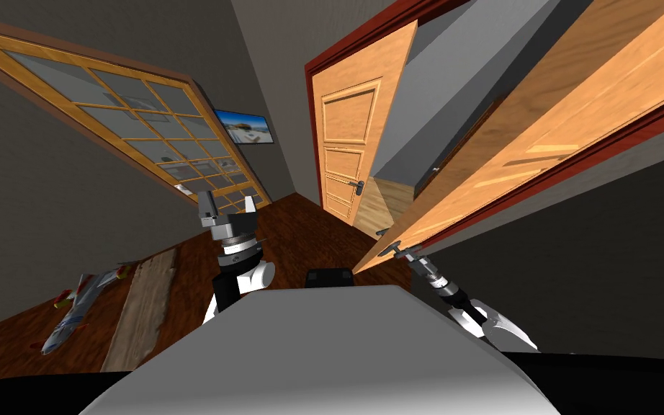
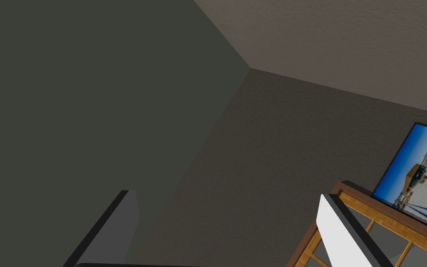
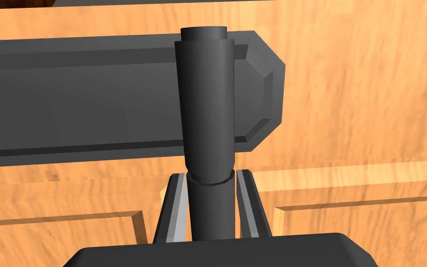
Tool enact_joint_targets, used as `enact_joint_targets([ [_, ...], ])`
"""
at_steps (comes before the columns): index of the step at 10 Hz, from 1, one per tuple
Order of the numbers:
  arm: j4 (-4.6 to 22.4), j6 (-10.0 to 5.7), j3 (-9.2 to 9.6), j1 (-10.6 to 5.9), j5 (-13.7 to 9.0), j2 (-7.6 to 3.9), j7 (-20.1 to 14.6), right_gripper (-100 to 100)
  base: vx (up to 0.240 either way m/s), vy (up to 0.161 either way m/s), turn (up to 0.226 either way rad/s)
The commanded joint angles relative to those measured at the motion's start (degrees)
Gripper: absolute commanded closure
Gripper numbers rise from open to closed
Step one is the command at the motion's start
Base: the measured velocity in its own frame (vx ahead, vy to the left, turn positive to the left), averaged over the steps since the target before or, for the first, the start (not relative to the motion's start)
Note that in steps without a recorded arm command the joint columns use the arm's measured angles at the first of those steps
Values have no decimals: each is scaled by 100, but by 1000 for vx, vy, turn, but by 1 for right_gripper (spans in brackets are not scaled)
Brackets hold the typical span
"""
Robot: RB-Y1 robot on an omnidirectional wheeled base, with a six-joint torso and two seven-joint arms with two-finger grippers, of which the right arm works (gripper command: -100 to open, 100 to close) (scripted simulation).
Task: Pull the door open
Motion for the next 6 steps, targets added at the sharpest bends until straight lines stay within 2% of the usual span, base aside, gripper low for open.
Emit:
enact_joint_targets([
  [1,-147,-42,48,169,27,7,27,100,8,2,4],
  [2,-42,-248,77,226,52,12,40,100,13,3,2],
  [6,167,-654,132,347,100,13,65,100,16,-9,-14],
])
